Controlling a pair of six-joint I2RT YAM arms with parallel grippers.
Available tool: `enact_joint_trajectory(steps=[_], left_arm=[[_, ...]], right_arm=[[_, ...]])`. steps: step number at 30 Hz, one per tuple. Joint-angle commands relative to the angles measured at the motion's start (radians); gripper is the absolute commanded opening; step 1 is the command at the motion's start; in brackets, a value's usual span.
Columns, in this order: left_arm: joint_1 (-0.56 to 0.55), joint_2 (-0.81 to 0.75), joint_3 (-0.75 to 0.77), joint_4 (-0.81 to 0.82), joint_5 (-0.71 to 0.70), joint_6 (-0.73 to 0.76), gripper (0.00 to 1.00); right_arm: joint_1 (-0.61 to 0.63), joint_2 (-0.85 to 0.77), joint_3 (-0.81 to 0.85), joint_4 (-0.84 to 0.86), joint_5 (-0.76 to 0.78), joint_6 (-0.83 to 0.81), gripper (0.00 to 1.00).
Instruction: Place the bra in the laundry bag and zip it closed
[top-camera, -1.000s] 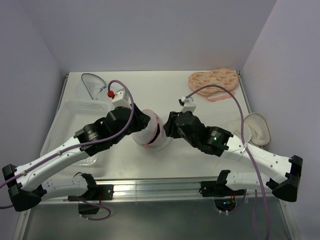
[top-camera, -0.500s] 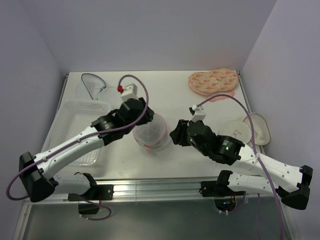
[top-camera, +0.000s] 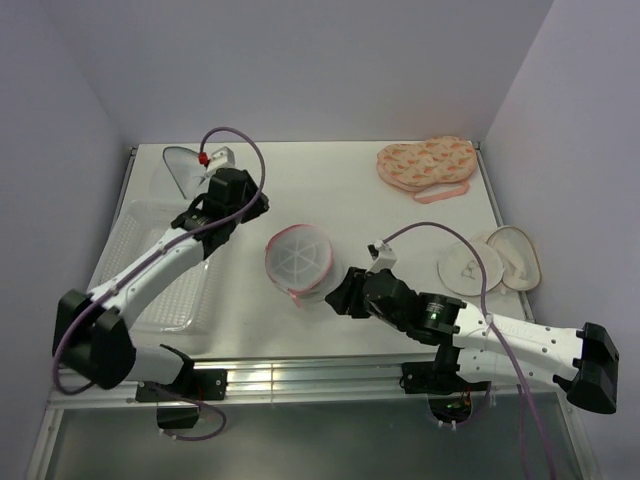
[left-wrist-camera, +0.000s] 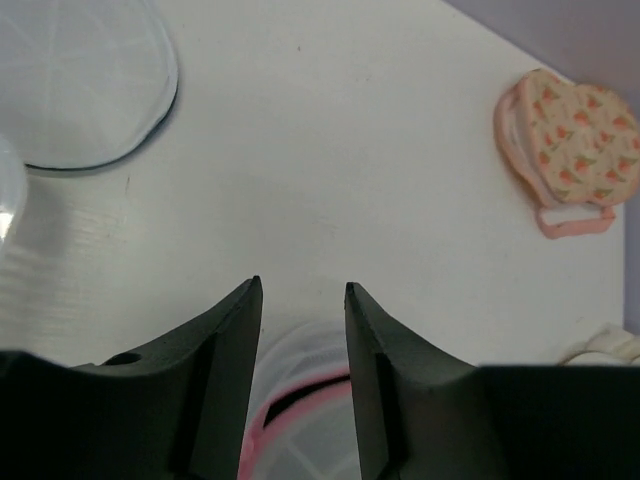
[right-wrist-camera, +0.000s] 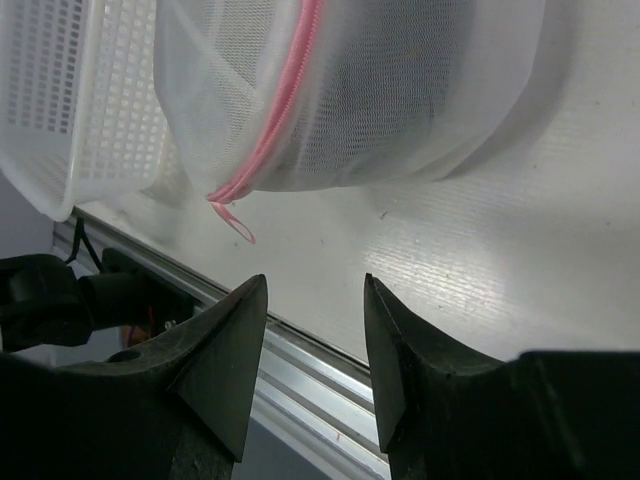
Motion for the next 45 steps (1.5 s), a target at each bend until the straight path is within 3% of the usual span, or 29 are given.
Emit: enact_joint_trajectory(steps=[1,9,16,21,33,45], left_arm=[[0.027,0.148,0.003,0.161,0.149,0.054,0.44],[0.032,0.370,0.020,0.381,0.296,0.071,0.39],[0.030,0.447,-0.061,0.531,0.367,0.050,0.37],[0.017,0.447,-0.162,0.606,0.386,0.022,0.34],[-0.059,0.270,-0.438,0.703,0.318,-0.035,0.33],[-0.097,-0.040,-0.649,0.625,0.212,-0.111,0.33]], right_arm=[[0.004,0.001,-0.038,0.138,0.005,0.084,0.51],[-0.038,0.093,-0.173,0.269,0.050,0.229,0.42],[-0.228,0.211,-0.236,0.465,-0.070,0.215,0.42],[-0.347,0.356,-0.176,0.511,-0.151,0.140,0.42],[-0.443,0.722,0.097,0.544,-0.298,0.031,0.42],[-0.529,0.935,0.388,0.398,-0.354,-0.104,0.46]])
